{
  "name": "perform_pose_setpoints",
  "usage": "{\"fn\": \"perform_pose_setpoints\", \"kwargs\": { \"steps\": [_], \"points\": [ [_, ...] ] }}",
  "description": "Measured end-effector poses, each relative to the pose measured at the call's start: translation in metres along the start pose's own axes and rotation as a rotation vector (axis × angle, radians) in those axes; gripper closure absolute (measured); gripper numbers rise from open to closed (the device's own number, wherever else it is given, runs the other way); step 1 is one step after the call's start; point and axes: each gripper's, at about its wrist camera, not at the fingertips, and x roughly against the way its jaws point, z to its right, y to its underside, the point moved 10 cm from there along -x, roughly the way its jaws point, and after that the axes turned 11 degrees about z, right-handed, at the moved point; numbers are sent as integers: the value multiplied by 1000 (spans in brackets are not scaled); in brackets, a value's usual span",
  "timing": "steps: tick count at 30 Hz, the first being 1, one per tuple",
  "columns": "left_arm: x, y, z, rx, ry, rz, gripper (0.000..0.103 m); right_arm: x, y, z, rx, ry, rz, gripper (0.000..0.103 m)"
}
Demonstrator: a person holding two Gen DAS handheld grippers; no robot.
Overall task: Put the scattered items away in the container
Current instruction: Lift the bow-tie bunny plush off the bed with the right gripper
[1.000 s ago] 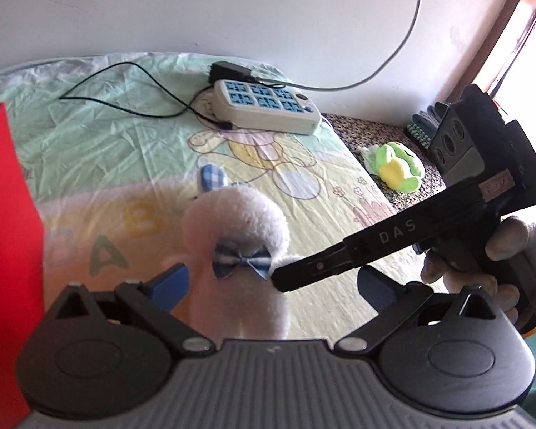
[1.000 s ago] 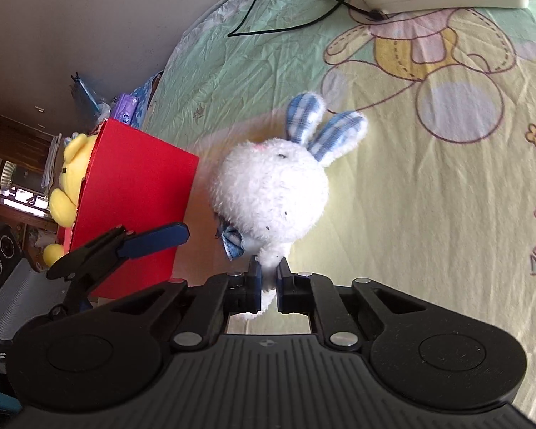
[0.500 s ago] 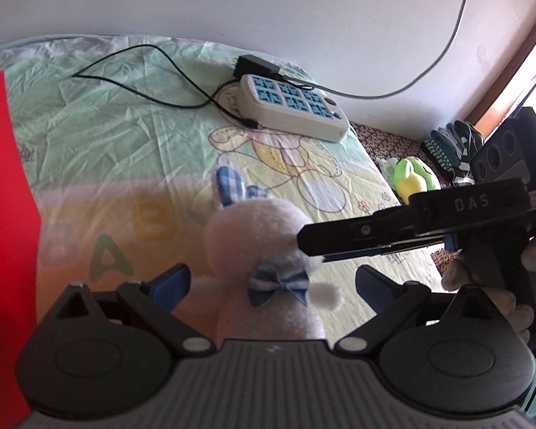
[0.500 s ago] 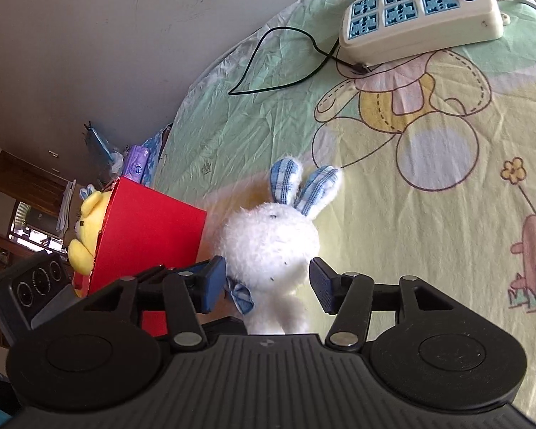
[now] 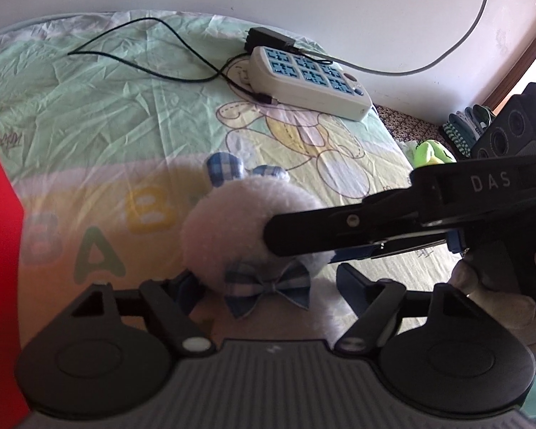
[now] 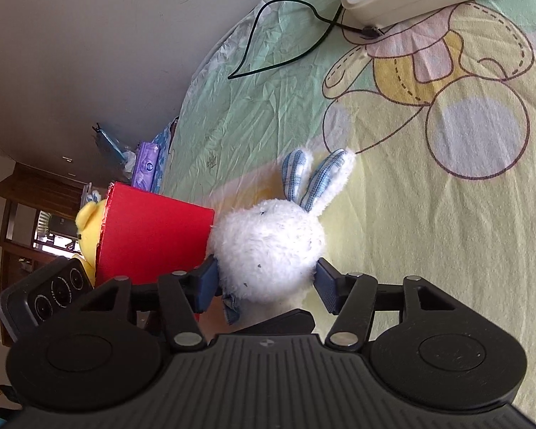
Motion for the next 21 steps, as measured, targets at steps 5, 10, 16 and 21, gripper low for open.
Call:
{"fn": "perform_pose_setpoints", "kwargs": {
  "steps": [5, 10, 16, 21],
  "points": [
    [-1, 6, 13, -30, -11, -29, 24, 15, 4, 4, 4, 14, 19, 54],
    [-10, 9, 23, -108, -64, -51, 15, 18, 6, 3, 18, 27, 35, 56],
    [-10, 12, 24, -142, -91, -79, 15, 14, 6, -3, 49, 55, 59, 55],
    [-10, 16, 28, -202, -129, -108, 14, 13, 8, 4, -28, 48, 72, 54]
  ]
}}
